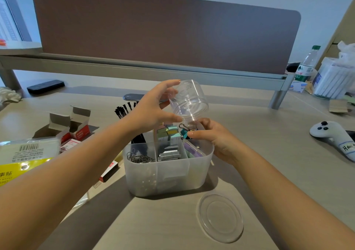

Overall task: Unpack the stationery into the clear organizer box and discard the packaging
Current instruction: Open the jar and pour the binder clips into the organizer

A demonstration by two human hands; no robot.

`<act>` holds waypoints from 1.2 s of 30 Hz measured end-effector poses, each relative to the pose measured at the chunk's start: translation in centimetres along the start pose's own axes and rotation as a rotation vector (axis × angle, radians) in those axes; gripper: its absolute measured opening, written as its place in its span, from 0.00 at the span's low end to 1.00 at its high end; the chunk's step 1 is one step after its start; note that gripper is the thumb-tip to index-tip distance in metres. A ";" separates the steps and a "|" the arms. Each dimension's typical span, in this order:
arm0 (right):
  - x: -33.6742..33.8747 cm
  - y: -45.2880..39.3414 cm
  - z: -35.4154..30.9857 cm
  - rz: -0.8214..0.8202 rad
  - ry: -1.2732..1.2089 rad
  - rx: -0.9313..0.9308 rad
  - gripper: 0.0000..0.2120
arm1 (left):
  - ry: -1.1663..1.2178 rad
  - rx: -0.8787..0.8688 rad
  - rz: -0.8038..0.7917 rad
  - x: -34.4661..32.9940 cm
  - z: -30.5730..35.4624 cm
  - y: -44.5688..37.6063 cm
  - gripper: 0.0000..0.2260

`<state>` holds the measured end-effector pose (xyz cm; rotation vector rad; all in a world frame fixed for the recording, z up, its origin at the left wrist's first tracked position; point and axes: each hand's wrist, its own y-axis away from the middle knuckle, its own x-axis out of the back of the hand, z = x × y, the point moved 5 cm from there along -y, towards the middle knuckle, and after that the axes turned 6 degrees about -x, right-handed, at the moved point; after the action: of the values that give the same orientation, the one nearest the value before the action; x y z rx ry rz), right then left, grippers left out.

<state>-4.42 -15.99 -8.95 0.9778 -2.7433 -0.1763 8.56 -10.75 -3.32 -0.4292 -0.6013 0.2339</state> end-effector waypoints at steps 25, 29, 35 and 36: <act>0.1 10.9 -2.5 0.151 0.099 0.404 0.12 | 0.116 0.093 -0.036 -1.4 6.8 7.8 0.24; -1.1 14.3 -0.3 0.040 0.136 0.389 0.13 | 0.085 0.081 0.004 -1.9 7.1 12.0 0.27; -0.2 15.2 6.3 0.257 0.508 0.149 0.31 | 0.120 0.212 0.048 -1.9 4.5 18.0 0.36; -0.2 15.1 6.8 0.255 0.588 0.121 0.36 | 0.094 0.229 0.060 -1.8 4.0 18.8 0.38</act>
<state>-15.10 -3.95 -12.76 0.5730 -2.3117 0.2801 3.08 6.57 -9.83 -0.2357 -0.4634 0.3347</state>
